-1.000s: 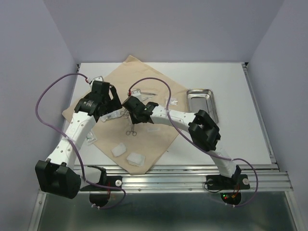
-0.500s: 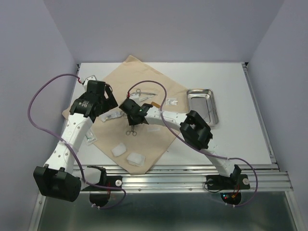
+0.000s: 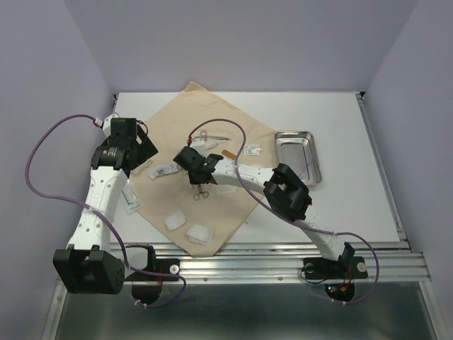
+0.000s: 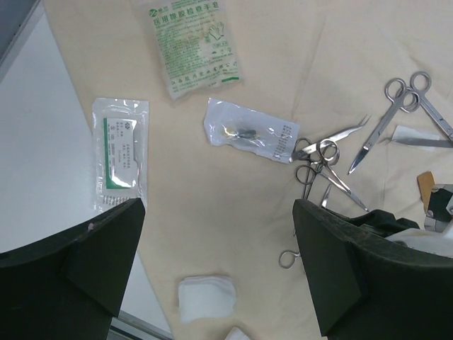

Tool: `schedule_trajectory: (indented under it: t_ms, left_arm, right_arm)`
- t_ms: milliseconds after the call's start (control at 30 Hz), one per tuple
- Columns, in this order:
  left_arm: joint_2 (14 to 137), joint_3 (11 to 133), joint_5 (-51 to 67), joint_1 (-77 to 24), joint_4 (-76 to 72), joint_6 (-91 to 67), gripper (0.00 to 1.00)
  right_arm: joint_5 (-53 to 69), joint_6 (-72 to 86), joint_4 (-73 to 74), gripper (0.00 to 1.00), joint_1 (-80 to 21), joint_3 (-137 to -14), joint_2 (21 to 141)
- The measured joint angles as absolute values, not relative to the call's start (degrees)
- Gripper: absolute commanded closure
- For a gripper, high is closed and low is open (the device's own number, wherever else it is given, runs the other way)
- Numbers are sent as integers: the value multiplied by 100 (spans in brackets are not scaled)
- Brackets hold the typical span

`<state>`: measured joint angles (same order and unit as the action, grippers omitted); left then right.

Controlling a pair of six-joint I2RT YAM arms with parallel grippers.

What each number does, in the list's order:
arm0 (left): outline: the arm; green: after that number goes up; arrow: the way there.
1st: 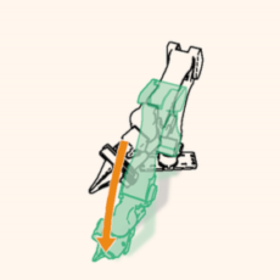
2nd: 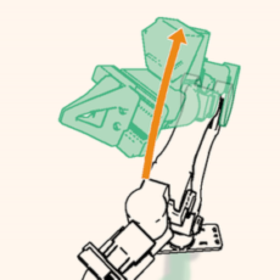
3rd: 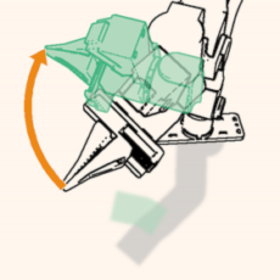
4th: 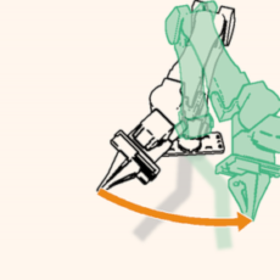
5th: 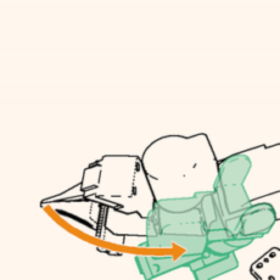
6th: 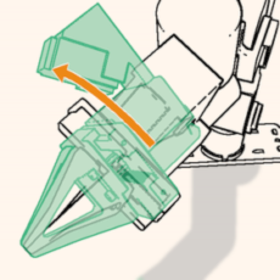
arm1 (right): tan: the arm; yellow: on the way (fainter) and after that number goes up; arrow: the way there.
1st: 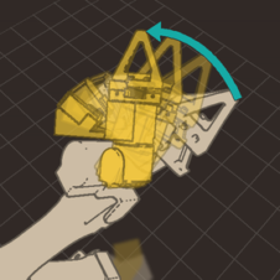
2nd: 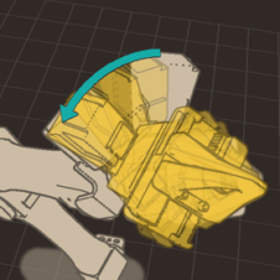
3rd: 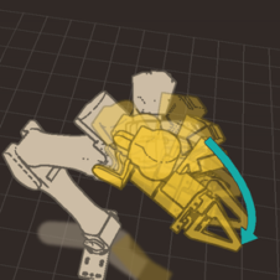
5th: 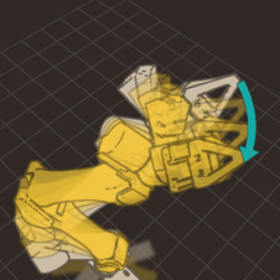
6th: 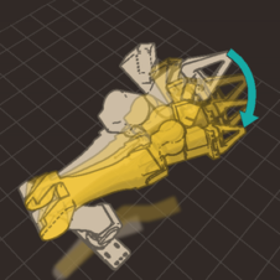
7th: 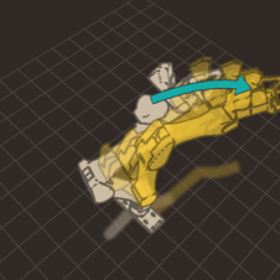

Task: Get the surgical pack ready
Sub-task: Pick up the medical item from the surgical kit.

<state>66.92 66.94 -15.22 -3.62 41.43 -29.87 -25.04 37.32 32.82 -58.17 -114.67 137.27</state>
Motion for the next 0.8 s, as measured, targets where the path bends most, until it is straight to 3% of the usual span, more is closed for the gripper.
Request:
schedule_trajectory:
  t_ms: [300, 800]
  left_arm:
    - [6689, 6694, -1280, -250, 4134, -2945, 1]
    - [6687, 6547, -1105, -250, 3999, -2867, 1]
  right_arm:
    - [-2733, 3662, 3249, 99, -5859, -11187, 13557]
    - [-2952, 3044, 3063, 99, -5577, -9736, 11839]
